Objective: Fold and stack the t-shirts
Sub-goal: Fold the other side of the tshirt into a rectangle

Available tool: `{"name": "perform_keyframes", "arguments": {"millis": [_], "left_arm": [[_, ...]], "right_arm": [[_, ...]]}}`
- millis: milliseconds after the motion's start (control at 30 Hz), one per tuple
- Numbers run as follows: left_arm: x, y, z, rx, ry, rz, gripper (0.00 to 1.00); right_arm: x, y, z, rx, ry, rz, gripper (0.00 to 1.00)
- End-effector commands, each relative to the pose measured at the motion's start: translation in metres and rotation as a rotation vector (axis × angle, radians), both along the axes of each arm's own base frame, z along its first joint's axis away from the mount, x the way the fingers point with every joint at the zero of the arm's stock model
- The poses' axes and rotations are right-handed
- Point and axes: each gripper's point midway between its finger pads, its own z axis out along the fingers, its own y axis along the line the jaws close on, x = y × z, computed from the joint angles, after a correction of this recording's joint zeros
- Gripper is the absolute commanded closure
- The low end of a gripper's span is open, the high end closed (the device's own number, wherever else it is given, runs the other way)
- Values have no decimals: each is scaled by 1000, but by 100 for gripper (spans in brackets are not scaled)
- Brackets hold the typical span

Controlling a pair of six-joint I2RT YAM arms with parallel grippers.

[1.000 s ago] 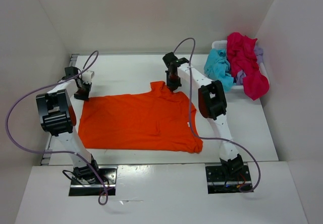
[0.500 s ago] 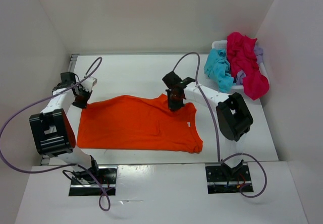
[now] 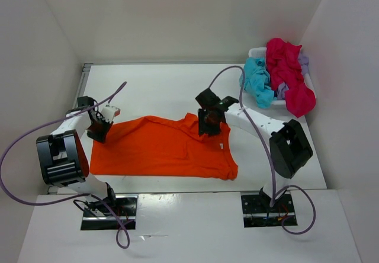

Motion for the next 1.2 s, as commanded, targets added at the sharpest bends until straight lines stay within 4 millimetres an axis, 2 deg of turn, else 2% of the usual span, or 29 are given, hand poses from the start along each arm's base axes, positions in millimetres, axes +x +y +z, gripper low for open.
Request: {"name": "perform_keyframes", "arguments": {"millis": [0, 33, 100, 133, 200, 233, 267, 367, 567, 600, 633, 700, 733, 833, 867, 900, 967, 1000, 1033, 1067, 1100, 1133, 1167], "left_arm": [[1, 1, 8, 17, -22, -24, 100], [1, 1, 8, 17, -22, -24, 100], [4, 2, 11, 20, -31, -24, 100], [4, 2, 11, 20, -31, -24, 100], [4, 2, 11, 20, -31, -24, 100], [4, 2, 11, 20, -31, -24, 100], [4, 2, 11, 20, -31, -24, 100], [5, 4, 11, 29, -37, -13, 100], [14, 5, 13, 21, -51, -6, 100], [14, 5, 13, 21, -50, -6, 100], [16, 5, 13, 21, -50, -6, 100], [19, 8, 15, 32, -57, -4, 100], [22, 9, 16, 32, -58, -4, 100], [37, 14, 21, 46, -94, 22, 100], [46, 17, 26, 50, -130, 39, 100], [60, 20, 34, 56, -165, 51, 100], [85, 27, 44, 65, -241, 78, 100], [96, 29, 51, 61, -276, 105, 100], [106, 31, 52, 60, -294, 118, 100], [124, 37, 67, 70, -355, 126, 100], [132, 34, 66, 62, -354, 126, 100], [140, 36, 70, 66, -374, 126, 100], [149, 33, 77, 68, -395, 113, 100]], "right_arm": [[56, 8, 51, 72, -194, -26, 52], [75, 12, 54, 88, -219, -45, 52], [101, 4, 52, 101, -230, -63, 52], [116, 11, 48, 118, -235, -59, 52], [126, 20, 44, 143, -218, -25, 46], [136, 27, 50, 154, -240, -2, 43], [137, 30, 35, 144, -201, 4, 41], [139, 36, 25, 153, -176, 25, 40], [123, 39, -5, 155, -65, 48, 40], [123, 39, -5, 155, -65, 48, 43], [121, 40, -7, 162, -60, 52, 53], [120, 41, -11, 165, -47, 55, 66], [118, 42, -11, 173, -43, 59, 79], [122, 41, -7, 185, -47, 54, 100], [124, 42, -6, 189, -55, 55, 100], [138, 36, -2, 194, -76, 40, 100], [150, 30, -2, 188, -77, 27, 100], [171, 27, 14, 193, -127, 3, 100], [179, 28, 10, 180, -132, 11, 100], [185, 23, 13, 173, -134, 10, 100], [202, 28, 34, 186, -190, 6, 100], [211, 23, 39, 172, -212, -1, 100], [213, 22, 36, 154, -203, 3, 100]]}}
